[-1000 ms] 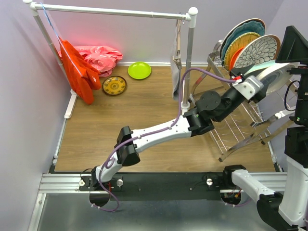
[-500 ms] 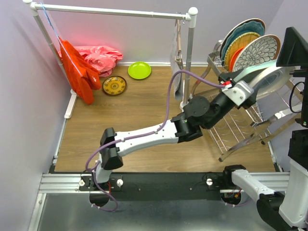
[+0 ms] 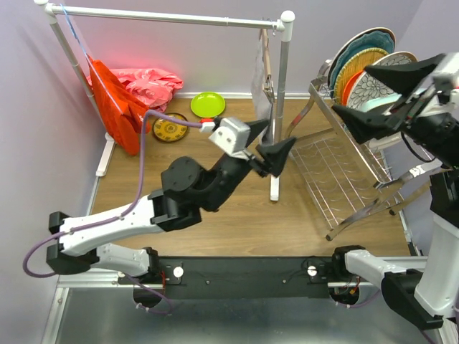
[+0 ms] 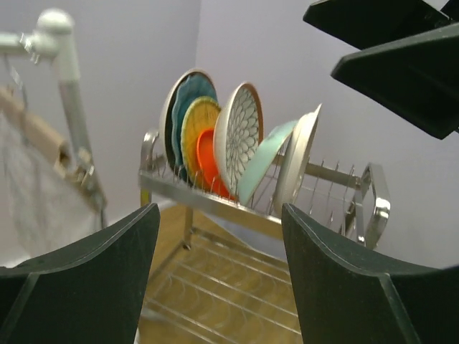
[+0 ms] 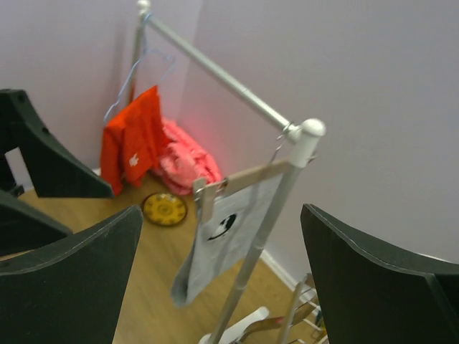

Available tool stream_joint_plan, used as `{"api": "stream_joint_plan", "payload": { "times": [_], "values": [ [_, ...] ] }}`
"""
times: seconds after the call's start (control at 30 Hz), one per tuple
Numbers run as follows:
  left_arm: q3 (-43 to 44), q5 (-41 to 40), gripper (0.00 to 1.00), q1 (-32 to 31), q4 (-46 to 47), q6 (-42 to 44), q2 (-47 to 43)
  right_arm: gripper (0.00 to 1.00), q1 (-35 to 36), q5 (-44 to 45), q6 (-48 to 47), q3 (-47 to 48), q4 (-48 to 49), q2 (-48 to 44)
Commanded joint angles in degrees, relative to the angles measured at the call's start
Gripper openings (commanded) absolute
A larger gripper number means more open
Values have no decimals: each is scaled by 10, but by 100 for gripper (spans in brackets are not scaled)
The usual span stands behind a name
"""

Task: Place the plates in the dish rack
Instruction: Grab a plate with the left arm

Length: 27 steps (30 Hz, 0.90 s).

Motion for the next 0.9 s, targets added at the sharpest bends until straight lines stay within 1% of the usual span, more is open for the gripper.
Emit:
{"api": "stream_joint_plan", "payload": {
  "times": [0.0, 0.03, 0.07, 0.1, 0.13, 0.17, 0.2, 0.23, 0.3, 0.33, 0.4, 0.43, 0.47, 0.53, 0.57, 0.6, 0.63, 0.67, 0.7, 0.73, 0.77, 0.8, 0.87],
  "values": [
    [-137, -80, 77, 11, -89, -157, -79, 100, -2, -133, -61, -29, -92, 10],
    [-162, -75, 77, 22, -90, -201, -92, 100, -3, -151, -72, -48, -99, 6],
    [-210, -62, 78, 38, -92, -232, -104, 100, -2, -163, -88, -59, -109, 3],
    [-236, -40, 78, 90, -90, -262, -127, 100, -2, -175, -119, -71, -128, -2],
    [-260, -12, 78, 123, -79, -291, -140, 100, -2, -190, -130, -84, -140, -4],
    [-306, 47, 77, 153, -68, -339, -151, 100, -3, -196, -140, -84, -155, -1],
    [-326, 65, 77, 207, -55, -350, -171, 100, -2, -200, -168, -81, -198, 3],
    [-344, 80, 77, 226, -27, -354, -180, 100, -2, -203, -183, -77, -223, 10],
    [-374, 104, 77, 261, -11, -359, -191, 98, -3, -196, -206, -63, -277, 34],
    [-380, 114, 77, 303, -11, -366, -189, 98, -2, -179, -210, -62, -288, 40],
    [-391, 150, 77, 345, -17, -401, -171, 95, -3, -152, -203, -60, -303, 59],
    [-392, 162, 77, 387, -20, -415, -160, 94, -2, -126, -202, -56, -309, 65],
    [-393, 191, 77, 405, -18, -430, -148, 93, -2, -114, -203, -53, -317, 73],
    [-388, 218, 77, 446, -18, -461, -97, 93, -2, -72, -199, -48, -320, 82],
    [-372, 247, 77, 488, -23, -474, -75, 93, -2, -60, -196, -52, -315, 81],
    [-361, 264, 77, 506, -25, -483, -27, 93, -2, -48, -190, -55, -302, 81],
    [-348, 276, 77, 520, -32, -504, 1, 93, -1, -40, -188, -54, -300, 81],
    [-310, 304, 77, 550, -43, -516, 28, 96, -2, -28, -188, -53, -300, 82],
    [-286, 310, 77, 559, -61, -532, 86, 100, -2, -22, -185, -50, -297, 85],
    [-261, 320, 76, 567, -84, -540, 116, 100, -1, -16, -181, -49, -294, 84],
    [-207, 324, 76, 572, -99, -551, 145, 100, -2, -6, -178, -51, -288, 84],
    [-182, 326, 76, 580, -113, -559, 199, 100, -2, 0, -169, -55, -274, 81],
    [-118, 340, 75, 588, -121, -580, 247, 100, -2, 24, -152, -61, -259, 80]
  ]
}}
